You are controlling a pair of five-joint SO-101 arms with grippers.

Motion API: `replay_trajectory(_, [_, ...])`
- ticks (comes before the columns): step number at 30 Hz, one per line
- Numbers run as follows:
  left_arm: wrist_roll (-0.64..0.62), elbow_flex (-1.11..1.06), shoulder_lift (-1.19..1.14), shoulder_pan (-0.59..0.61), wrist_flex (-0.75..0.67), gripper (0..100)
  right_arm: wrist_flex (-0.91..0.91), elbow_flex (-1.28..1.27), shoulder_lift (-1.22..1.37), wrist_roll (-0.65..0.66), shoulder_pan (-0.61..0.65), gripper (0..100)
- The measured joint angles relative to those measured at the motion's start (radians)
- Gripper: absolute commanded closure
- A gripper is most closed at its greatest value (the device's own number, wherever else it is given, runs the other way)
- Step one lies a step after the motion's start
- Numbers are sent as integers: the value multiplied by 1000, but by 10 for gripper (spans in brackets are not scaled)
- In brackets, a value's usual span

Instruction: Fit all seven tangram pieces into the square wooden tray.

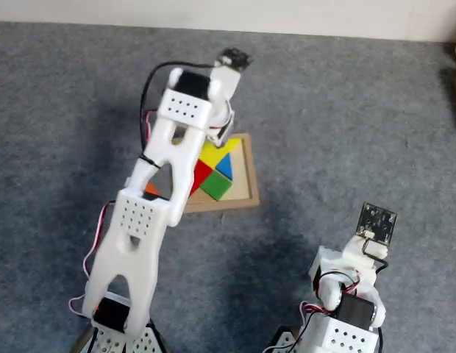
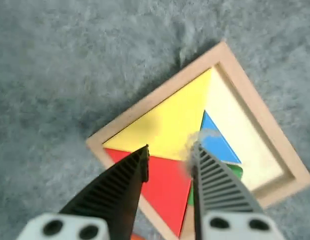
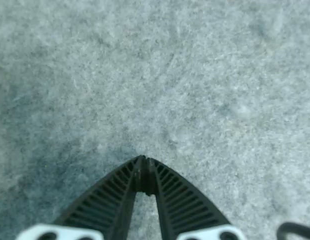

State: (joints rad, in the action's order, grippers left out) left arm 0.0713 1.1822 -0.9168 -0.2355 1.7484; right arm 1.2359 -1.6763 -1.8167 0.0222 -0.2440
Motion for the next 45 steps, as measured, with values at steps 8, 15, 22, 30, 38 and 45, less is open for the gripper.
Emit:
replay_trajectory(8, [0, -307, 354, 63, 5, 854, 0, 0, 0, 0, 0, 993])
replay_trajectory(15, [0, -623, 744, 169, 5, 854, 0, 23, 0, 0, 5, 993])
replay_trajectory(22, [2, -977, 1077, 298, -6, 854, 0, 221, 25, -66, 144, 994])
replay_trajectory(30, [2, -1464, 1407, 491, -235, 854, 32, 595, 430, -77, 362, 991])
replay_trajectory(38, [2, -1890, 1634, 690, -446, 850, 35, 914, 799, -77, 678, 855])
replay_trajectory(45, [2, -2055, 1672, 836, -542, 849, -23, 1069, 1054, -77, 918, 745])
